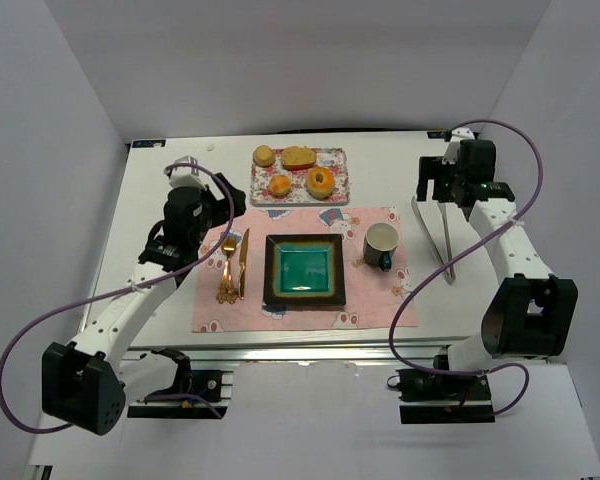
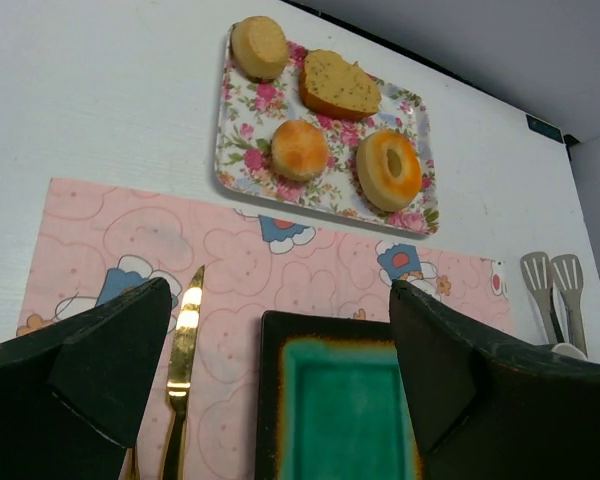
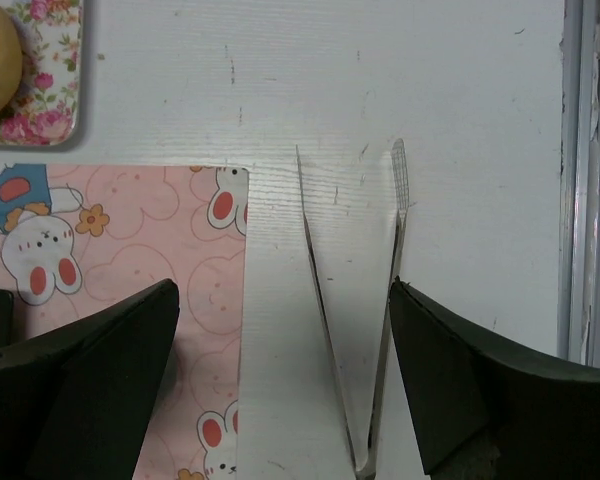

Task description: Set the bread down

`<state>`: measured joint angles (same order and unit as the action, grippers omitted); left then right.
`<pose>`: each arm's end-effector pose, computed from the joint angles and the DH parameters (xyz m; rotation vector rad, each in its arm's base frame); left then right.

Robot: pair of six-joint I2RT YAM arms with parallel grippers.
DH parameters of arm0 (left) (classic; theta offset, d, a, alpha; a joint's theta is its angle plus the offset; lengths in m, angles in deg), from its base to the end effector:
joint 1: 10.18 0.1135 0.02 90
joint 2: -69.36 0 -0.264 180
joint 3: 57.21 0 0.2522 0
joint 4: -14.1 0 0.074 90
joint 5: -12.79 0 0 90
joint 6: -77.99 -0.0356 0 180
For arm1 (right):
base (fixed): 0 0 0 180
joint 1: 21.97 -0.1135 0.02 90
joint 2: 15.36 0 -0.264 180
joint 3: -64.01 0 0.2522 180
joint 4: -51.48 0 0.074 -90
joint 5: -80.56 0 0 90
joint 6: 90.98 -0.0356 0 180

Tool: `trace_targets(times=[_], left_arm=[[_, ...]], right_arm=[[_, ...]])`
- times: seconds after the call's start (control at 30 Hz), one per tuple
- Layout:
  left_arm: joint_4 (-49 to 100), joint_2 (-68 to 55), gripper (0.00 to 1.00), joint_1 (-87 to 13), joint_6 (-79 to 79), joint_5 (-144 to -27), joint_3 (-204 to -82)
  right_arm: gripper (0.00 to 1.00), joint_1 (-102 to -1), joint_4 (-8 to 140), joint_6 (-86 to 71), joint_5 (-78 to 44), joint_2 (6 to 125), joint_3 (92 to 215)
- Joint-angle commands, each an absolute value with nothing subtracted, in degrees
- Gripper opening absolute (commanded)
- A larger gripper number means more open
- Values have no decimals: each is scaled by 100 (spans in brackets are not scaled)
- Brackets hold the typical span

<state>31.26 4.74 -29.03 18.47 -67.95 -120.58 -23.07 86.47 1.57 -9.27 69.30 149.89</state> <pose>0.2503 -0.0794 0.3121 -0.3042 1.8868 -0.4337 0.3386 0.0064 0.3208 -0.0671 2.1592 -0.0178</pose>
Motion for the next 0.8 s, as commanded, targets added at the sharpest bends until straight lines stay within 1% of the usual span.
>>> trace_targets(times=[0.0,0.03,0.07,0.1,0.13,0.17,0.2,0.3,0.33,0.37,0.4,0.43,0.5,0.63,0.77], left_arm=[[3059,924,98,-2846,2060,-6491,-11757],[3059,950,98,-2846,2086,-6473,-11721],[3068,968,92,-2837,2104,-6473,-11694],[3059,951,83,-2828,2104,-6490,-11677],[3059,942,66,-2819,2095,-6551,-11676],[3085,916,17,-2811,2095,-6569,-11685],[3111,881,0,-2811,2104,-6561,-11703],[3077,889,0,-2793,2113,-6622,-11659],[3076,889,0,-2793,2104,-6622,-11641],[3146,889,28,-2793,2087,-6640,-11650],[3190,881,47,-2784,2078,-6640,-11650],[3217,898,63,-2793,2069,-6649,-11633],[3235,933,82,-2784,2069,-6675,-11554],[3226,1065,87,-2784,2130,-6710,-11351],[3314,1083,87,-2784,2157,-6710,-11325]], right_arm=[[90,-2259,8633,672,-1372,6734,14782],[88,-2259,8720,1015,-1583,6734,14773],[77,-2085,8930,1410,-1751,6752,14756],[66,-2004,9063,1893,-1961,6778,14747],[25,-1917,9081,2011,-2085,6787,14729],[0,-1724,9142,2012,-2165,6804,14712],[0,-1601,9143,1960,-2366,6805,14703],[0,-1152,9204,2099,-3129,6656,14545],[21,-1108,9196,2326,-3176,6612,14458],[54,-1098,9144,2424,-3159,6594,14257],[76,-1098,9143,2468,-2976,6628,14176],[88,-1098,9160,2512,-2826,6681,14106],[89,-1098,8847,2548,-2406,6778,13748],[89,-1098,7995,2400,-1719,6646,13114],[89,-1098,7930,2188,-1322,6962,13059]])
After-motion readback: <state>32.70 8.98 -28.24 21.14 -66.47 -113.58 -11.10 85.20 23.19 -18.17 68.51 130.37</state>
